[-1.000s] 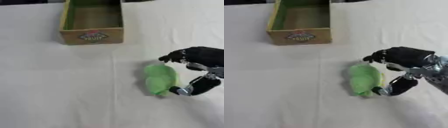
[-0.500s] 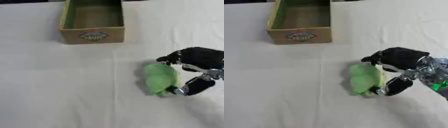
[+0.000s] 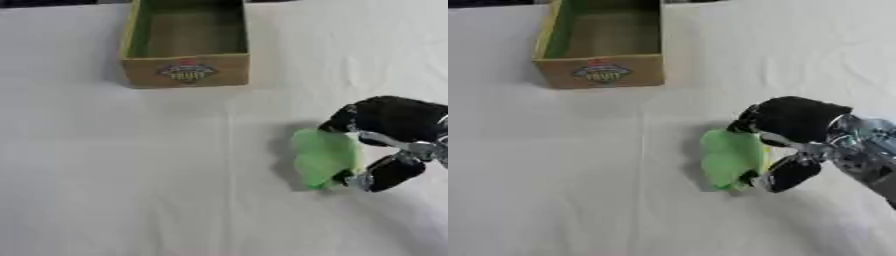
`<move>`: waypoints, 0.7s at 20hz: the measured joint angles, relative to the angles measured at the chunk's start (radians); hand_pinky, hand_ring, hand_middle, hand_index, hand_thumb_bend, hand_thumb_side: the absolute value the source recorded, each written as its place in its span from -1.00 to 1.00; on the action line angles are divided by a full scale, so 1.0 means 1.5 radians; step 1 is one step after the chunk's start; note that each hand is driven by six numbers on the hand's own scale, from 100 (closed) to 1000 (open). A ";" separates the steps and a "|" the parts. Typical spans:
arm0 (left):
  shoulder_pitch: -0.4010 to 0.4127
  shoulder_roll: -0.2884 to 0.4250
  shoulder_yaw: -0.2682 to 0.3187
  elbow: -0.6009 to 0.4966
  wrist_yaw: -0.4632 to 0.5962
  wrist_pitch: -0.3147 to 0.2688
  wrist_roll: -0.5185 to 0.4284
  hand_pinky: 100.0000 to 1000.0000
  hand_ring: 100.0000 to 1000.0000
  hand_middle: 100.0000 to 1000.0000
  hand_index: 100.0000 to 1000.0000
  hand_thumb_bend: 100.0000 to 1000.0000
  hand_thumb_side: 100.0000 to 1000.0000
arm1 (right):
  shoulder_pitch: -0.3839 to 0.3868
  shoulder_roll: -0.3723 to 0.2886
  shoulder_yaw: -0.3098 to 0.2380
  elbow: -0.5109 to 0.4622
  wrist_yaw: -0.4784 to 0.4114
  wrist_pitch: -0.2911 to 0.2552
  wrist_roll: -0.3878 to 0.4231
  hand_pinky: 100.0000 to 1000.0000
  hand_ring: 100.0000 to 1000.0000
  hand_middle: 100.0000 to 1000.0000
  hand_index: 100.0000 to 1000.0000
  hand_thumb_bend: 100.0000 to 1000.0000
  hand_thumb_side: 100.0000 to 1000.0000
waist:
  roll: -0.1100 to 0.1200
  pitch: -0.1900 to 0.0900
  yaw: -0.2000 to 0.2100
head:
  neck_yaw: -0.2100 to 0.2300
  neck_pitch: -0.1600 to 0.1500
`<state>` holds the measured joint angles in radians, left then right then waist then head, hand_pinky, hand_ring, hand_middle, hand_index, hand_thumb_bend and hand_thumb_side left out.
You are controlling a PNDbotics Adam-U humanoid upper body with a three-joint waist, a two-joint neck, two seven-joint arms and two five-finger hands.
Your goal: Pick up objects on the table and place them in the box.
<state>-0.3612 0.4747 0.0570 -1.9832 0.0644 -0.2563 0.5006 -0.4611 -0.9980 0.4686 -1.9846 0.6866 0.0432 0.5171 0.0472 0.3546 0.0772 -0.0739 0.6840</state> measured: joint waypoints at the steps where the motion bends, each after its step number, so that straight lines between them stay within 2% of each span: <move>1: 0.000 0.000 0.000 0.000 0.000 0.000 0.000 0.28 0.66 0.65 0.73 -1.00 1.00 | 0.000 0.000 0.000 0.000 -0.004 0.001 -0.006 0.15 0.23 -0.05 0.30 -0.95 -0.59 | 0.000 0.000 0.000 | 0.000 0.000; 2: 0.000 0.000 0.000 0.000 0.000 0.000 0.000 0.28 0.66 0.65 0.73 -1.00 1.00 | -0.001 0.000 -0.001 0.000 -0.008 0.001 -0.012 0.14 0.22 -0.06 0.30 -1.00 -0.65 | 0.000 0.000 0.000 | 0.000 0.000; 6: 0.000 0.000 0.000 0.000 0.000 0.000 0.000 0.28 0.66 0.65 0.73 -1.00 1.00 | -0.003 0.000 -0.007 0.000 -0.031 0.004 -0.033 0.08 0.18 -0.08 0.28 -1.00 -0.90 | 0.000 0.000 -0.001 | 0.000 0.000; 14: 0.000 0.000 0.000 0.000 0.000 -0.001 -0.001 0.28 0.66 0.65 0.73 -1.00 1.00 | -0.031 0.000 -0.035 0.000 -0.064 0.009 -0.076 0.02 0.10 -0.16 0.18 -1.00 -1.00 | 0.000 -0.003 -0.005 | 0.000 0.000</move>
<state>-0.3611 0.4747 0.0571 -1.9832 0.0651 -0.2571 0.4999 -0.5076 -0.9980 0.4159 -1.9850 0.5905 0.0560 0.4036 0.0474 0.3506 0.0693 -0.0736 0.6838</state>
